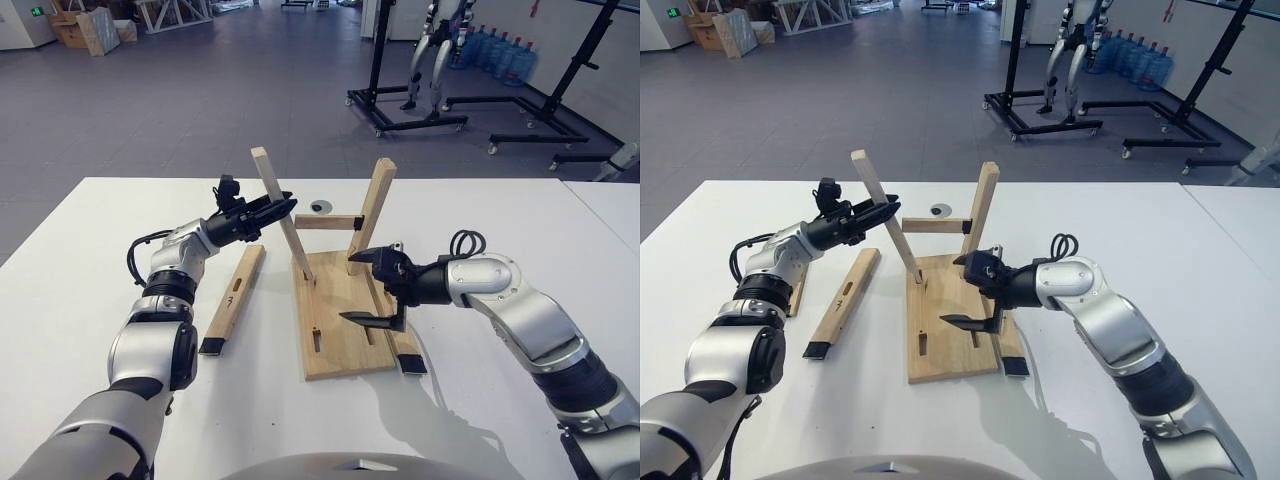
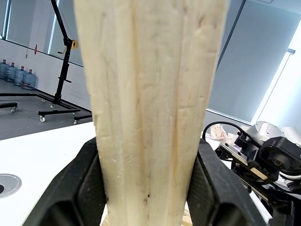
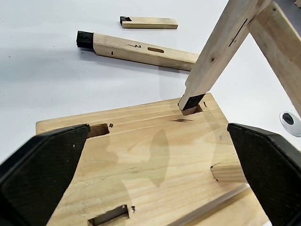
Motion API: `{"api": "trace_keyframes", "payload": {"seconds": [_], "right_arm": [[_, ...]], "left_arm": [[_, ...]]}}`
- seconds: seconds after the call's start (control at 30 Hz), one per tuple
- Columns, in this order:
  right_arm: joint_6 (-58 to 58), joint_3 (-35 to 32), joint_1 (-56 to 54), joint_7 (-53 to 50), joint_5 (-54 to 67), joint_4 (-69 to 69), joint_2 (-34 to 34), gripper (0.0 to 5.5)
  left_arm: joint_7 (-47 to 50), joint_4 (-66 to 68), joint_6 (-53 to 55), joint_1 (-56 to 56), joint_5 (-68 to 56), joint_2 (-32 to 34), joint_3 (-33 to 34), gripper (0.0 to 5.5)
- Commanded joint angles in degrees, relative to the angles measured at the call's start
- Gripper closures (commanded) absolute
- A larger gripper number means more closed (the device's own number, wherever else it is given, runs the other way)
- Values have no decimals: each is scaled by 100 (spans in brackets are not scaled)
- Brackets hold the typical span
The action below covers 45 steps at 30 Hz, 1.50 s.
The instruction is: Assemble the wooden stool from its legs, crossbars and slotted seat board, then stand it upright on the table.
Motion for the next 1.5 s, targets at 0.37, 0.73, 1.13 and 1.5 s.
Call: {"api": "trace_keyframes", "payload": {"seconds": [0.37, 0.73, 1.13, 1.5], "right_arm": [[122, 195, -43, -77, -13, -171, 60, 10], [152, 236, -26, -133, -6, -219, 104, 10], [161, 257, -27, -144, -17, -229, 154, 10], [145, 397, -30, -170, -82, -233, 179, 10]], "left_arm": [[-364, 36, -433, -68, 491, -110, -79, 348], [-330, -184, -818, -121, 553, -63, -61, 348], [-237, -357, -798, 276, 452, -370, 5, 348], [-136, -395, -911, 492, 499, -302, 55, 348]]}}
